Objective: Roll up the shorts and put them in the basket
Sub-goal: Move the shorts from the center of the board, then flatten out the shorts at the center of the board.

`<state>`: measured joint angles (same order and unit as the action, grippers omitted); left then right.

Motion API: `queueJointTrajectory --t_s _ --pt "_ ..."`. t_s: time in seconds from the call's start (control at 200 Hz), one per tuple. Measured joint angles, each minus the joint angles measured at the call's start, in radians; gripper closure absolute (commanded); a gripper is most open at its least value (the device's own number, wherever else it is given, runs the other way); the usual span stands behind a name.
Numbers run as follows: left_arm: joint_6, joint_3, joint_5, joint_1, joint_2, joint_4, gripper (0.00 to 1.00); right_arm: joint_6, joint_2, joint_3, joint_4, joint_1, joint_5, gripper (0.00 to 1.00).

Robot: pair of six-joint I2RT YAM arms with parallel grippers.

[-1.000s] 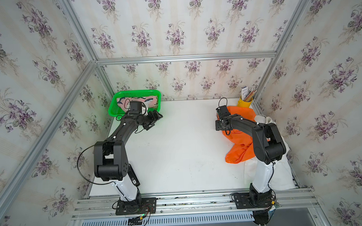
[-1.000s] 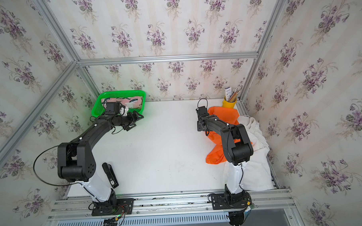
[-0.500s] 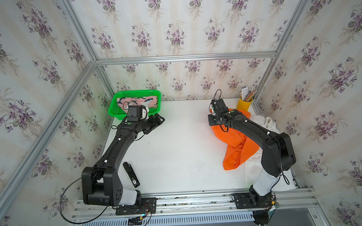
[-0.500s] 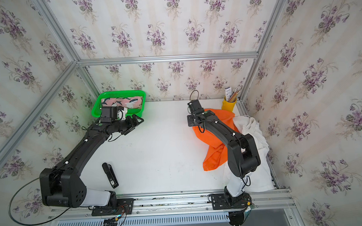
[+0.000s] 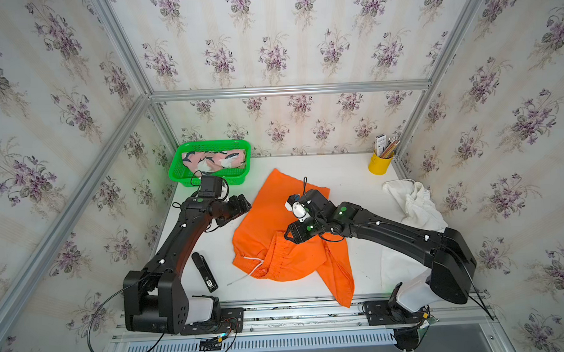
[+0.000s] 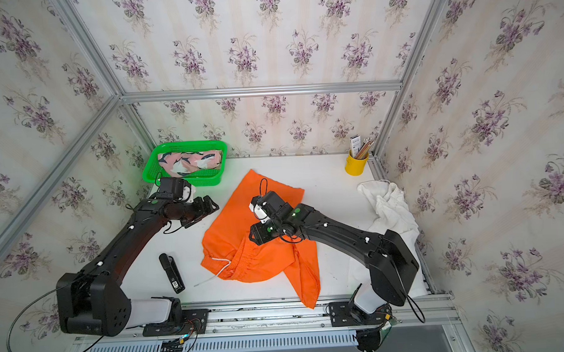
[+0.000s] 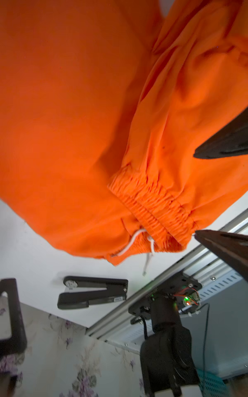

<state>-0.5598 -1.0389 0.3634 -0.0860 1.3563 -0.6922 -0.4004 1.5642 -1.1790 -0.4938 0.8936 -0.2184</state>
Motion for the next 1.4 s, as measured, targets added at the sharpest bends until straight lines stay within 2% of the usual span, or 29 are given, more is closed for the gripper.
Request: queueJointTrajectory --t_s 0.045,0.1,0.15,0.28,0.35,0.44,0.48,0.729,0.834,0.929,1.129,1.264,1.399 --pt "0.002 0.024 -0.014 -0.004 -0.008 -0.022 0.15 -0.022 0.018 0.012 0.002 0.000 0.002 0.38" --pt "0.002 0.059 -0.027 -0.013 -0.029 -0.042 0.15 -0.051 0.032 0.039 0.011 0.001 0.003 0.27" --pt "0.001 0.097 -0.038 -0.023 -0.055 -0.055 0.14 -0.073 0.042 0.060 0.023 0.008 0.013 0.22" --pt "-0.025 0.186 -0.052 -0.048 -0.110 -0.068 0.15 -0.079 0.101 0.056 0.058 0.033 0.035 0.21" --pt "-0.037 0.222 -0.062 -0.065 -0.127 -0.069 0.15 -0.079 0.153 0.048 0.079 0.028 0.075 0.29" --pt "-0.059 0.258 -0.065 -0.086 -0.142 -0.066 0.18 -0.078 0.227 0.042 0.103 -0.006 0.108 0.49" --pt "-0.068 0.268 -0.065 -0.093 -0.144 -0.066 0.18 -0.077 0.262 0.030 0.109 -0.037 0.124 0.54" --pt "-0.106 0.282 -0.077 -0.165 -0.103 -0.042 0.20 0.006 0.424 -0.176 0.137 -0.230 0.230 0.61" --pt "-0.128 0.285 -0.096 -0.212 -0.093 -0.037 0.22 0.034 0.418 -0.234 0.126 -0.257 0.284 0.58" --pt "-0.149 0.303 -0.097 -0.259 -0.096 -0.018 0.24 0.038 0.394 -0.264 0.099 -0.256 0.284 0.50" --pt "-0.211 0.360 -0.081 -0.352 -0.062 0.041 0.28 0.000 0.330 -0.266 0.045 -0.175 0.281 0.40" --pt "-0.249 0.375 -0.062 -0.418 -0.016 0.095 0.34 -0.048 0.367 -0.307 0.019 -0.103 0.286 0.37" --pt "-0.274 0.381 -0.043 -0.447 0.029 0.146 0.44 -0.087 0.460 -0.378 -0.016 -0.062 0.334 0.38"
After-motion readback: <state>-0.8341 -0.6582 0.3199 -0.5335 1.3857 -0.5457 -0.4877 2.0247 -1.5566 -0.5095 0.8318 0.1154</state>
